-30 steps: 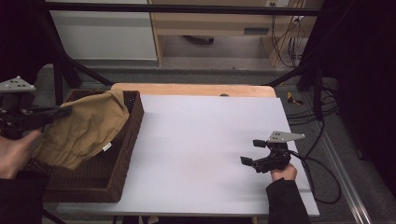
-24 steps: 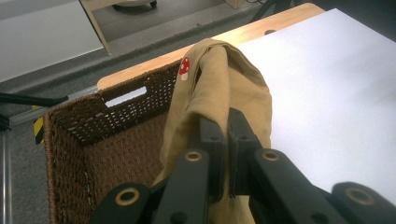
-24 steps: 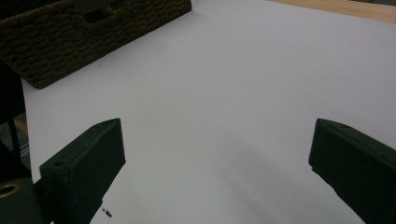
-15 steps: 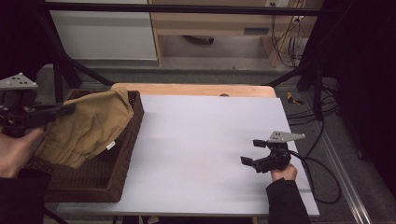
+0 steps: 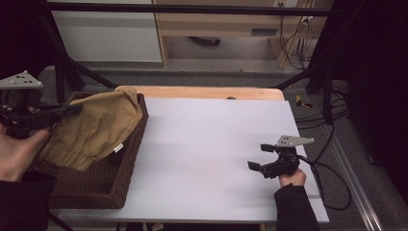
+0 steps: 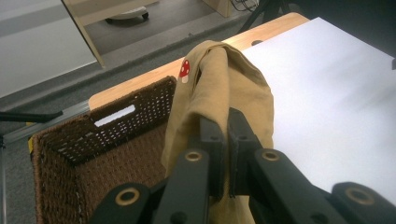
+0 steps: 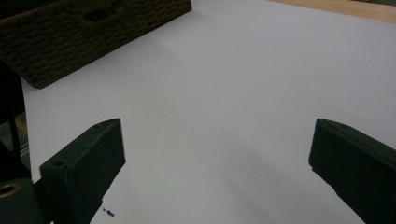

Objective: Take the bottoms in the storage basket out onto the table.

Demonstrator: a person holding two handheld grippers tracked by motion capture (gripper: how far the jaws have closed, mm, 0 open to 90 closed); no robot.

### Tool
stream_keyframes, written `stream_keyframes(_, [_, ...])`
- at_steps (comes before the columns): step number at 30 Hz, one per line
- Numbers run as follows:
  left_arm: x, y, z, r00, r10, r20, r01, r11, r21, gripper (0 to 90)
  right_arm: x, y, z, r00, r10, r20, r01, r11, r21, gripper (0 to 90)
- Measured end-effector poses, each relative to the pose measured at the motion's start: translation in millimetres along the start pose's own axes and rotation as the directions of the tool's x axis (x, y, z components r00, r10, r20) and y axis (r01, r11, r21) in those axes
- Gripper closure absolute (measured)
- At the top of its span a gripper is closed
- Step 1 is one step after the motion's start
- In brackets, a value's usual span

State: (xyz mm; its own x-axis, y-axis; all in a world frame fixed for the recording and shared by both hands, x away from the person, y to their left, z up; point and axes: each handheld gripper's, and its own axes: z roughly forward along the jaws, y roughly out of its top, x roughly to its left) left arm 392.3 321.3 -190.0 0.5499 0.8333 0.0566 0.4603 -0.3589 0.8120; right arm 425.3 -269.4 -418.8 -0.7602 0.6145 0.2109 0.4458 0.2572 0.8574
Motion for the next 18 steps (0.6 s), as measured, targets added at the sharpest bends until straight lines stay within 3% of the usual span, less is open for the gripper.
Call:
stream_keyframes(8, [-4.4, 6.8, -3.2, 0.9998, 0.017, 0.004, -0.017, 0.9996, -0.023, 87.0, 0.1, 0.0, -0.1, 1.0, 0.001, 0.001, -0.001, 1.0, -0.001, 4.2])
stream_keyframes(18, [-0.7, 8.1, -6.1, 0.9998, 0.017, -0.007, -0.017, 0.9979, -0.063, 87.0, 0.1, 0.0, -0.1, 1.0, 0.002, 0.002, -0.002, 1.0, -0.002, 4.3])
